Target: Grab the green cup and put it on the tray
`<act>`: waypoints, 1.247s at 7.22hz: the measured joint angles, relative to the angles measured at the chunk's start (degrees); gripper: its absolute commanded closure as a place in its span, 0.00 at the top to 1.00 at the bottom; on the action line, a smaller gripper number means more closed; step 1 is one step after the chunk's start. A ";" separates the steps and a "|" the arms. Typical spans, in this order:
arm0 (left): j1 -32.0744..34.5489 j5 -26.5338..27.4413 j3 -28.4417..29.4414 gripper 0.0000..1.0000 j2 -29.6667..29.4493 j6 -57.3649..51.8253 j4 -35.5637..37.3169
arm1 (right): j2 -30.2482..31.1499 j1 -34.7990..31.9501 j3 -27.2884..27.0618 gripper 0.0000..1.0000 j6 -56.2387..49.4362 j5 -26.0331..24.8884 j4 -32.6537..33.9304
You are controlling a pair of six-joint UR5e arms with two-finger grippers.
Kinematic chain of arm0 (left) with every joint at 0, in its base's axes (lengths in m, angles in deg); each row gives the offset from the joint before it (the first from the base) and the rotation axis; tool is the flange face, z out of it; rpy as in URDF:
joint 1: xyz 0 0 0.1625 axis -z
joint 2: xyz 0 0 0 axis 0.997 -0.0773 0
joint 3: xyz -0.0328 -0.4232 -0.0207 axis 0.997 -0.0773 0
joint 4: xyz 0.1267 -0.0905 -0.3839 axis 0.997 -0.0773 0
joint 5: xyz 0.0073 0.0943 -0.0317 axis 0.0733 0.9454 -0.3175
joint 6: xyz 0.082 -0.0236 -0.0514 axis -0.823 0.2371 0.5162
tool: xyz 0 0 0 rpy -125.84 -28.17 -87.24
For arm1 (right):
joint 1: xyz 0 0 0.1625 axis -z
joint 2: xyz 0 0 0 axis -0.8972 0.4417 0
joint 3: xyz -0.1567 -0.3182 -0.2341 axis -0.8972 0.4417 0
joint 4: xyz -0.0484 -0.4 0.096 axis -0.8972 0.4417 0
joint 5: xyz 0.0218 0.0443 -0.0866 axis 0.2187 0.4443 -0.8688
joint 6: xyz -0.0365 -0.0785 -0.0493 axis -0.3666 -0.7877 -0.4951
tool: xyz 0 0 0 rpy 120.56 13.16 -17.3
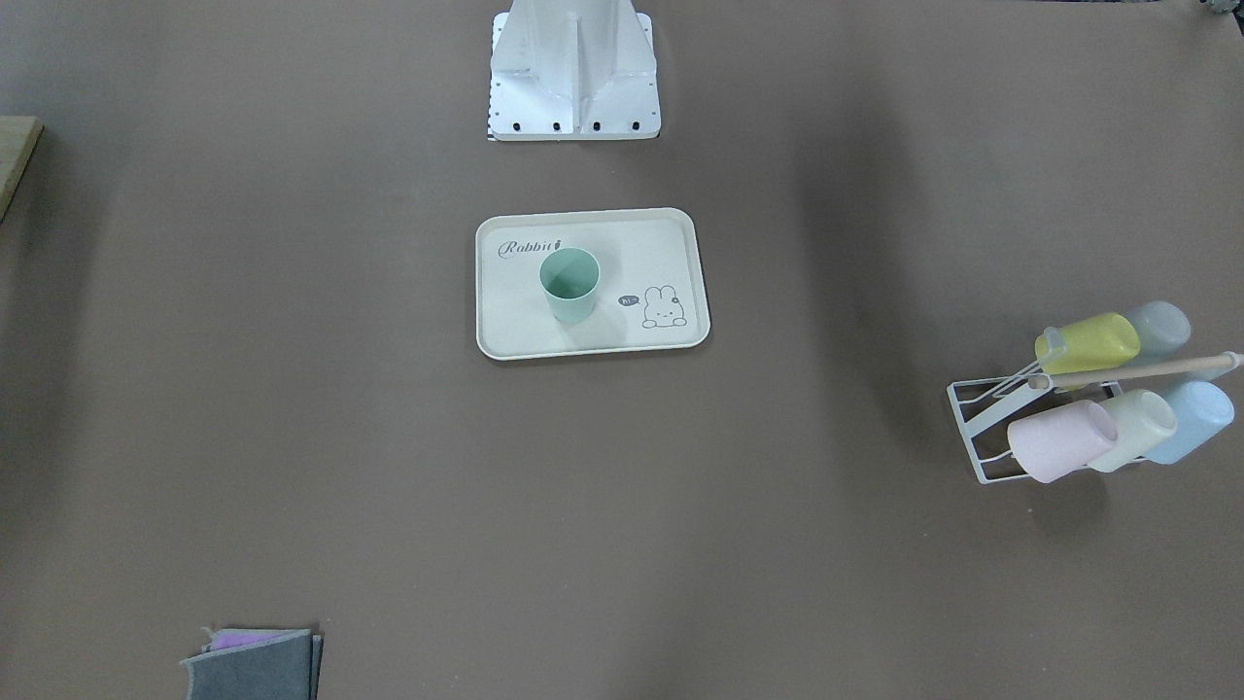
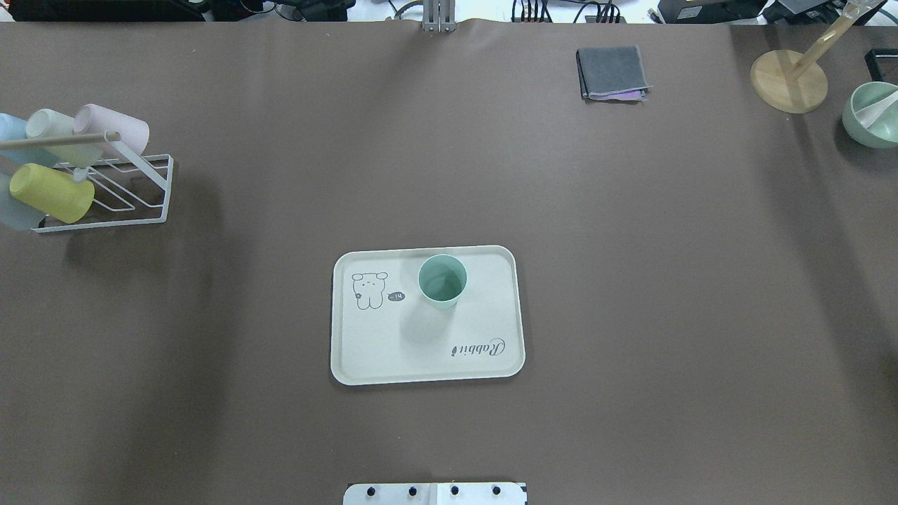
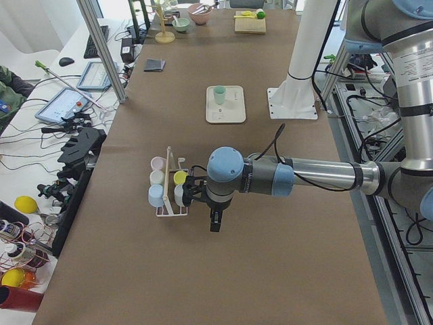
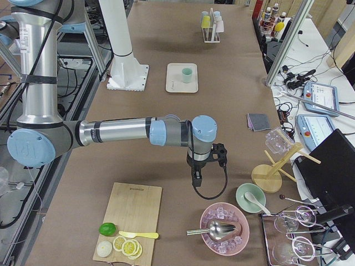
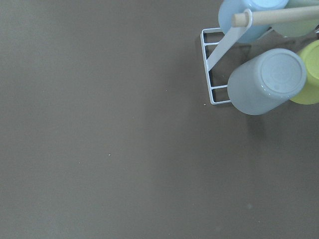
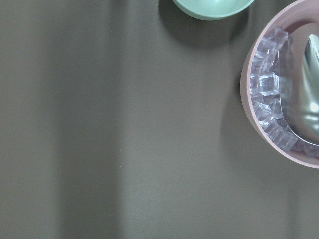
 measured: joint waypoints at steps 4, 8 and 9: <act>0.00 0.06 -0.74 0.99 0.00 -0.06 0.00 | 0.00 0.00 0.00 1.00 0.14 0.06 -0.36; 0.00 0.09 -0.74 0.99 0.07 -0.05 0.00 | 0.00 0.00 -0.08 1.00 0.37 0.09 -0.40; 0.00 0.09 -0.74 0.99 0.08 -0.03 0.00 | 0.00 0.00 -0.20 1.00 0.43 0.09 -0.40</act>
